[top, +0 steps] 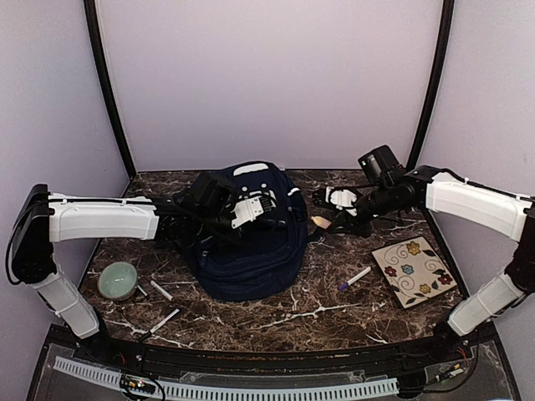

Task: Pack the student bag
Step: Pick up the upper front pocket of the student bag, then place the pen in the upper front pocket of the bag.

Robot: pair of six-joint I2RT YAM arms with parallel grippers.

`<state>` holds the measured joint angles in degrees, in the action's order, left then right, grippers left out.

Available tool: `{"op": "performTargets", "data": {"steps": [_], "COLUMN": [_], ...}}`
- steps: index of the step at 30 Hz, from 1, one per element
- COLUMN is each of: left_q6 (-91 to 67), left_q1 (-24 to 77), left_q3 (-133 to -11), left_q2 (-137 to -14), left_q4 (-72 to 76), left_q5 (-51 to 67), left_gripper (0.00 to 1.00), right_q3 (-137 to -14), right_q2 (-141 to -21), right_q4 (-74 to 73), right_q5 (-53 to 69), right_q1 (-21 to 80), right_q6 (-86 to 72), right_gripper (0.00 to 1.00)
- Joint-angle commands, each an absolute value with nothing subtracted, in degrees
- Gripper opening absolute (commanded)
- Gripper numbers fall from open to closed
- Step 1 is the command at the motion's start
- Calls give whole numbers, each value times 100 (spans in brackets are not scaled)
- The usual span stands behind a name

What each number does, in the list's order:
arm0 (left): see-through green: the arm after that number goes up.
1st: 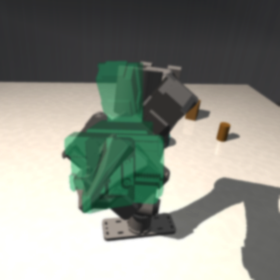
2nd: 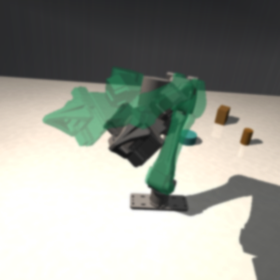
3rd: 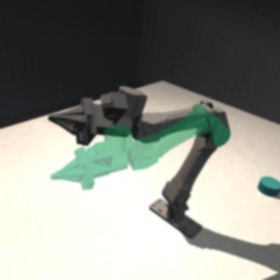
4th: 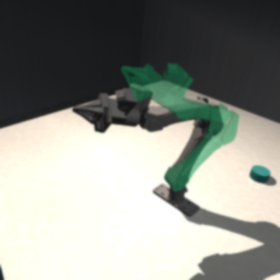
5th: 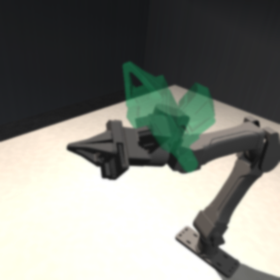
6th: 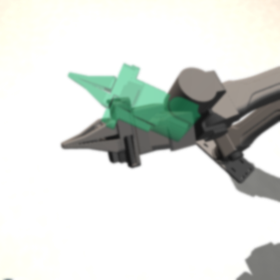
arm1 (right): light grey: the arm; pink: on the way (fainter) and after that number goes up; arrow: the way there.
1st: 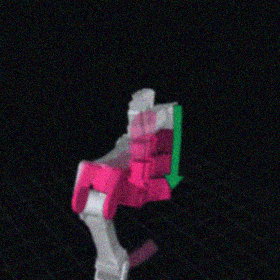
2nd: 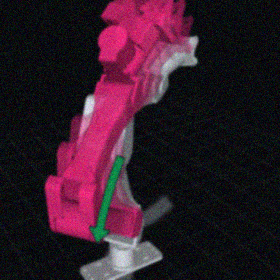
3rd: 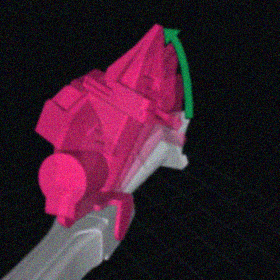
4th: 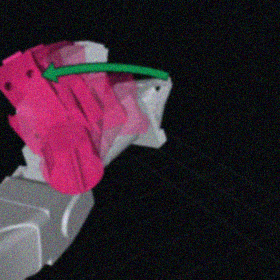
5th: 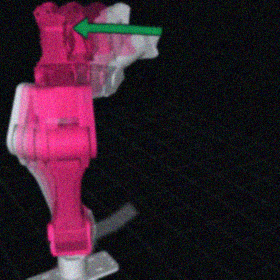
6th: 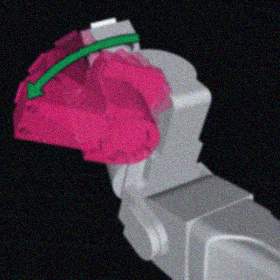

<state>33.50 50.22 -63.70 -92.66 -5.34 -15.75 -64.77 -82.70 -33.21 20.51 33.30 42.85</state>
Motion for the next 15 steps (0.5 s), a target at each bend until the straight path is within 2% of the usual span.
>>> {"op": "performTargets", "data": {"steps": [1, 15], "left_q6": [2984, 2143], "left_q1": [4709, 4110], "left_q3": [-6656, -6357], "left_q2": [-8831, -8106], "left_q4": [-73, 542], "left_q5": [-1276, 349], "left_gripper": [0, 0], "right_q3": [-7139, -8422], "right_q2": [-8368, -9851], "right_q4": [-3402, -3346], "right_q5": [1193, -566], "right_q1": [3862, 5673], "right_q6": [4462, 5318], "right_gripper": [8, 8]}}
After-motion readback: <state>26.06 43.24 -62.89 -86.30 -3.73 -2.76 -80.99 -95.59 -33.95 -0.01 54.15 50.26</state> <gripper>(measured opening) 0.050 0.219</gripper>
